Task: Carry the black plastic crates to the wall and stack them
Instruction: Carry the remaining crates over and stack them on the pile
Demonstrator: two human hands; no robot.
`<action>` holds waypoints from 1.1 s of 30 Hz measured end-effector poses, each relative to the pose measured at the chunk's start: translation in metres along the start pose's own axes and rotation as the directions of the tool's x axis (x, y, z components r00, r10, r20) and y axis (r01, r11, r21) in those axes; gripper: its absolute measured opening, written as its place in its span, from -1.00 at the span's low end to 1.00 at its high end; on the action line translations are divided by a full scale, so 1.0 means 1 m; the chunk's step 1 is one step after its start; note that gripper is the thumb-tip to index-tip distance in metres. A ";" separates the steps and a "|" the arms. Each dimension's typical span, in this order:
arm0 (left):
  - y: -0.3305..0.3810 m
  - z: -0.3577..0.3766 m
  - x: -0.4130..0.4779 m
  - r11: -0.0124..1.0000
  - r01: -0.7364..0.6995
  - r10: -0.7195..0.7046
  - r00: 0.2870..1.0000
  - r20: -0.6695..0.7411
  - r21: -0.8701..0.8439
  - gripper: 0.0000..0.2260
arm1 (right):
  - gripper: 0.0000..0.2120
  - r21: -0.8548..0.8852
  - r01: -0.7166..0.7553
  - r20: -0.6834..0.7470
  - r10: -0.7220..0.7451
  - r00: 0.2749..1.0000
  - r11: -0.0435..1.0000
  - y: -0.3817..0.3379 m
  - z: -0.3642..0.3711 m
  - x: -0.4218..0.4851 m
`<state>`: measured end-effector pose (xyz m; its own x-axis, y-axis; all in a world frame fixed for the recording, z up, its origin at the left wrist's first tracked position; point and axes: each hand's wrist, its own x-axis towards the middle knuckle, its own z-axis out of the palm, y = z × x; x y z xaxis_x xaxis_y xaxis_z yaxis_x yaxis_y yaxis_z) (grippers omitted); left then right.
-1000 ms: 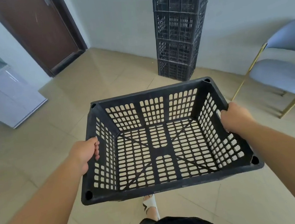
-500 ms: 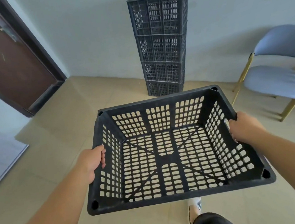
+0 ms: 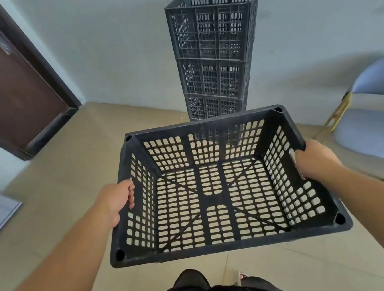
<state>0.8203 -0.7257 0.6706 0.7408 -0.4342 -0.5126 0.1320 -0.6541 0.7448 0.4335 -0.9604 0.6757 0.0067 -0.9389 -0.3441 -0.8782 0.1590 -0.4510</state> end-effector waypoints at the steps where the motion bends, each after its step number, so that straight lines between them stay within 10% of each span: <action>1: 0.009 0.001 0.012 1.000 0.001 -0.001 1.000 0.003 -0.002 -0.69 | -0.67 -0.005 0.003 -0.003 -0.003 1.000 1.000 -0.011 -0.001 0.011; 33: 0.465 0.035 0.372 0.952 -0.282 0.227 0.912 0.341 0.121 -0.67 | -0.83 0.415 -0.030 -0.050 0.056 0.997 0.909 -0.311 -0.094 0.284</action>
<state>1.1344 -1.2131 0.8111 0.4808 -0.7559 -0.4442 -0.1630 -0.5749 0.8018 0.6641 -1.3053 0.7956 -0.0661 -0.9428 -0.3268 -0.6004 0.2991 -0.7417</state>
